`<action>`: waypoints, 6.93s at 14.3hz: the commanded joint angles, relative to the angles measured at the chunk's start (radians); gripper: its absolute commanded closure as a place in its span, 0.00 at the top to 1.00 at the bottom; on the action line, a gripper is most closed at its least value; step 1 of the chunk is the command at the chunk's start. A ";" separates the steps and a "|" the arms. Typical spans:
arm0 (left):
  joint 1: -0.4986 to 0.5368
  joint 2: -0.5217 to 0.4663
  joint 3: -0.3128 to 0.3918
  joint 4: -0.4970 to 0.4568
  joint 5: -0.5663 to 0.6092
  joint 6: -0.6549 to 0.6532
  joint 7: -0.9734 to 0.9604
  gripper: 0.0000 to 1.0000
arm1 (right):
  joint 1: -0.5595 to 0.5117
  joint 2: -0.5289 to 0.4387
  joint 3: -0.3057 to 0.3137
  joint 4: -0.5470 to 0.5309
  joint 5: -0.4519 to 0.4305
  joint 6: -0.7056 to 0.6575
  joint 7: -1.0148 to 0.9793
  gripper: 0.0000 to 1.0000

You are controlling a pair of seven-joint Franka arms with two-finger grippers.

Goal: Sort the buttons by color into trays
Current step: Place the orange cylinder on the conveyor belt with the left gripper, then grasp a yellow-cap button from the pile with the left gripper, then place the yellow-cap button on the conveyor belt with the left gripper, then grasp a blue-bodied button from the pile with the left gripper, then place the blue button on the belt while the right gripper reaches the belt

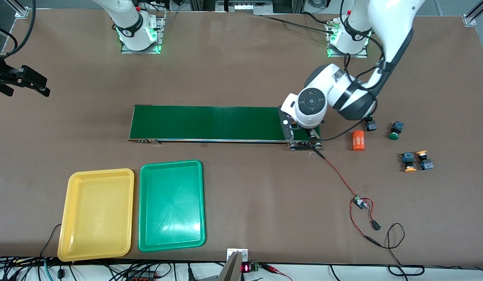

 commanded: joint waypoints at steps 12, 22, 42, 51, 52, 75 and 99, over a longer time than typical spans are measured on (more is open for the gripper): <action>0.343 0.187 0.147 0.428 0.016 -0.102 -0.391 1.00 | -0.013 0.026 0.003 -0.007 -0.018 0.059 0.010 1.00; 0.516 0.263 0.242 0.136 0.082 0.351 -0.411 0.94 | -0.046 0.045 0.000 -0.010 -0.021 0.101 0.008 1.00; 0.543 0.074 -0.167 0.061 -0.094 -0.083 -0.660 0.21 | -0.039 0.038 0.001 -0.006 -0.053 0.085 0.011 1.00; 0.267 0.167 -0.254 0.019 -0.086 0.077 -1.029 0.26 | 0.003 0.037 0.001 -0.015 -0.004 0.095 0.010 1.00; 0.262 0.180 -0.254 0.019 -0.086 0.082 -1.038 0.26 | 0.003 0.037 0.001 -0.016 -0.004 0.095 0.010 1.00; 0.452 0.161 -0.130 0.299 0.031 -0.255 -1.029 1.00 | 0.001 0.041 0.001 -0.007 0.002 0.085 0.007 1.00; 0.813 0.419 0.001 0.174 0.349 0.343 -0.556 0.85 | -0.010 0.136 -0.004 0.000 0.016 0.180 -0.003 1.00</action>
